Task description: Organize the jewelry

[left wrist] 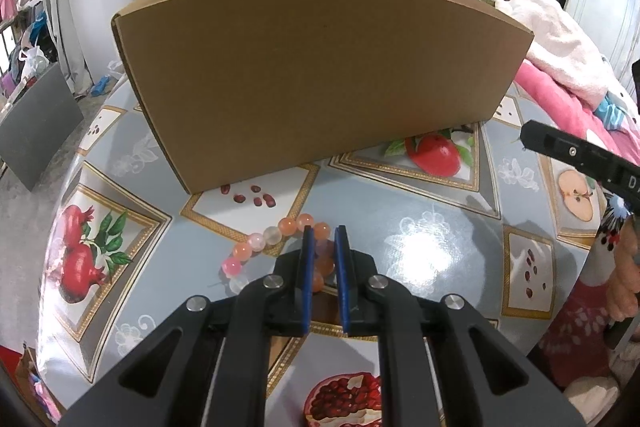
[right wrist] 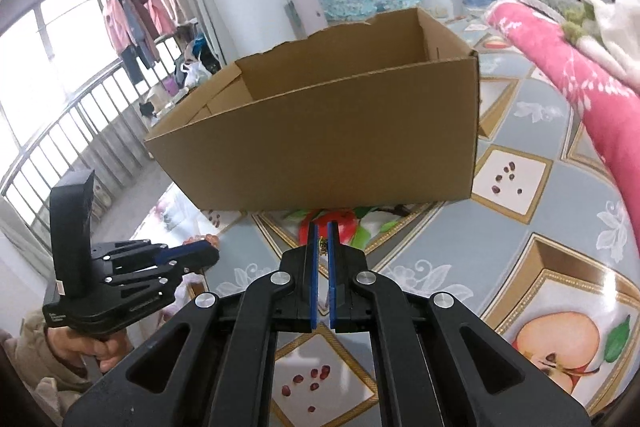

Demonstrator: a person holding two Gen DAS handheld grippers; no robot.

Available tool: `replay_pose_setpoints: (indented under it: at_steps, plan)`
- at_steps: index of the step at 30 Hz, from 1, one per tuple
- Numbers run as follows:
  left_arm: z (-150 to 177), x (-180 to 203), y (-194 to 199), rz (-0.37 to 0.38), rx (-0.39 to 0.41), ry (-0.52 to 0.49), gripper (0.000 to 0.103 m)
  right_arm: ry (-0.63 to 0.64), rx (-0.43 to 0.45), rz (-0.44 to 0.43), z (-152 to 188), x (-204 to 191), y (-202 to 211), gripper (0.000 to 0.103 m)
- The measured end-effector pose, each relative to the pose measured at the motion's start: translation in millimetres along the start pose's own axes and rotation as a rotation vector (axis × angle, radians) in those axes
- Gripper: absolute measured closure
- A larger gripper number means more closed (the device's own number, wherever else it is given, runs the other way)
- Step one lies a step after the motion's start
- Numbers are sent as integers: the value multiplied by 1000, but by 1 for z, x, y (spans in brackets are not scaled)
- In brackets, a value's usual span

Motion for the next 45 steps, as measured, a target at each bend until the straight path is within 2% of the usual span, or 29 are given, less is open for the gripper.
replay_pose_setpoints:
  at_steps: [18,45]
  plan:
    - [1,0,0,-16,1,1,93,21,-84,21,10,-4,-13,101]
    - [0,2,-1,-36,-2,-23,93,33,-100,26,13,-15,-12,101]
Point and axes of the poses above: each gripper's, at about its wrist camera, not at the fingertips, and y roughly against the way its jaws point, x to its right, z to its underside, the point moved 3 cm from there along -y, roughly the way its jaws point, and after that the axes turned 4 degrees about -y, right-handed, at the moved point
